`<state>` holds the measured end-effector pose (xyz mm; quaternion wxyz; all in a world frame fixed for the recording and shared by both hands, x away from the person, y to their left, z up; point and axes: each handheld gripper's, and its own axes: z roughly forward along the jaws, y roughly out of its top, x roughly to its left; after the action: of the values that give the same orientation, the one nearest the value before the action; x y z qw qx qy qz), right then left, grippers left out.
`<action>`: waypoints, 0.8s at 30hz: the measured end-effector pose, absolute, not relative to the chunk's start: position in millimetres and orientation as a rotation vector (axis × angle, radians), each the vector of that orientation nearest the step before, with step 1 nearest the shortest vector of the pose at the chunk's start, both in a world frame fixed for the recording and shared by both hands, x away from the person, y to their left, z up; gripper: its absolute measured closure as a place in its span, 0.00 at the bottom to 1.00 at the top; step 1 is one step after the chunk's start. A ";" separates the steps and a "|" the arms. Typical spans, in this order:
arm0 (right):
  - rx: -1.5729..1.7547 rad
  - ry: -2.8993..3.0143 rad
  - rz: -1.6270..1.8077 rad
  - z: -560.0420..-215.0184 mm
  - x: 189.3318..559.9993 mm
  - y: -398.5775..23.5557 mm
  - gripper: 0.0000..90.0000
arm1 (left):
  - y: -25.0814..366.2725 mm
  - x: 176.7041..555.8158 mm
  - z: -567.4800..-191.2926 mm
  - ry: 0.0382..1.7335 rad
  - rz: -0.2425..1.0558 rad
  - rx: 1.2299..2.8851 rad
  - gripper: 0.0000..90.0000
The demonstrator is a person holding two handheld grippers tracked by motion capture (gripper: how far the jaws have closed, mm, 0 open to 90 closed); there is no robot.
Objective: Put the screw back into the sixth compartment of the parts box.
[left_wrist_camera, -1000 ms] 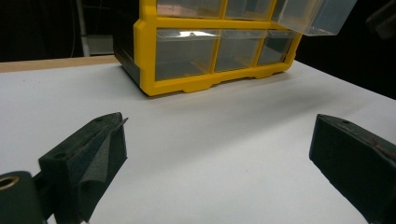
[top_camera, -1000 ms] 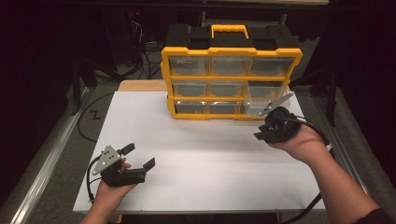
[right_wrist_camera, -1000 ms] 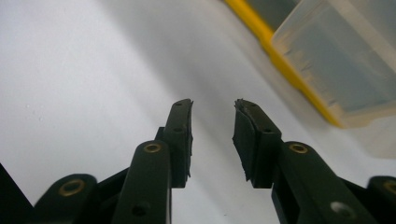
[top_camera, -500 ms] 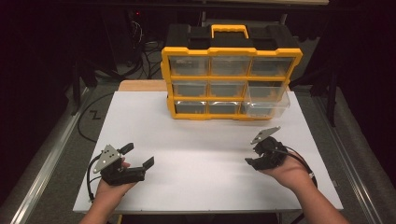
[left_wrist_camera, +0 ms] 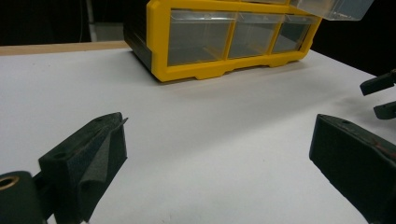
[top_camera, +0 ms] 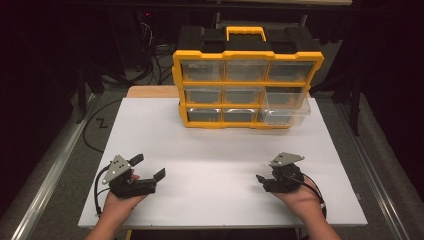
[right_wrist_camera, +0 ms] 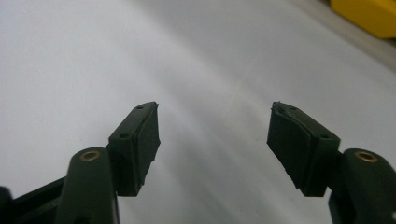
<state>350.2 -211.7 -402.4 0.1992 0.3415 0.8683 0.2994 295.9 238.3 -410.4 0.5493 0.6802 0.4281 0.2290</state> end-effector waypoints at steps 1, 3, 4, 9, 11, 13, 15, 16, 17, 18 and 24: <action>0.958 2.409 0.859 -401.9 349.3 -213.2 0.36 | 238.3 296.1 -410.6 1.015 0.539 1.609 0.05; 0.985 2.367 0.928 -402.5 346.9 -216.0 0.33 | 238.4 296.0 -410.7 1.016 0.538 1.607 0.05; 0.998 2.358 0.959 -402.9 346.3 -217.0 0.32 | 238.5 295.8 -410.7 1.018 0.537 1.606 0.05; 1.046 2.330 1.049 -406.7 344.9 -218.5 0.25 | 237.6 295.2 -411.6 1.022 0.527 1.607 0.05; 1.060 2.320 1.069 -408.3 346.0 -218.6 0.23 | 237.2 295.7 -411.7 1.021 0.528 1.607 0.05; 1.059 2.306 1.089 -409.6 346.8 -219.3 0.21 | 237.0 296.0 -411.6 1.021 0.529 1.608 0.05; 1.075 2.286 1.096 -410.5 346.8 -218.5 0.19 | 237.0 296.0 -411.4 1.022 0.527 1.607 0.05; 1.062 2.281 1.088 -410.5 346.9 -218.2 0.19 | 236.9 296.2 -411.3 1.022 0.525 1.605 0.05; 1.059 2.273 1.088 -410.5 346.7 -217.9 0.18 | 236.5 296.6 -411.4 1.021 0.525 1.602 0.05; 1.062 2.267 1.095 -410.1 346.0 -217.4 0.18 | 236.1 297.0 -411.5 1.020 0.524 1.605 0.05; 1.050 2.230 1.124 -405.6 342.4 -218.1 0.18 | 232.7 297.3 -410.2 1.007 0.528 1.614 0.05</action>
<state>342.4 -218.1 -405.6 0.2147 0.3784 0.8041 0.4052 297.3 232.7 -410.2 0.5509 0.6823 0.4256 0.2233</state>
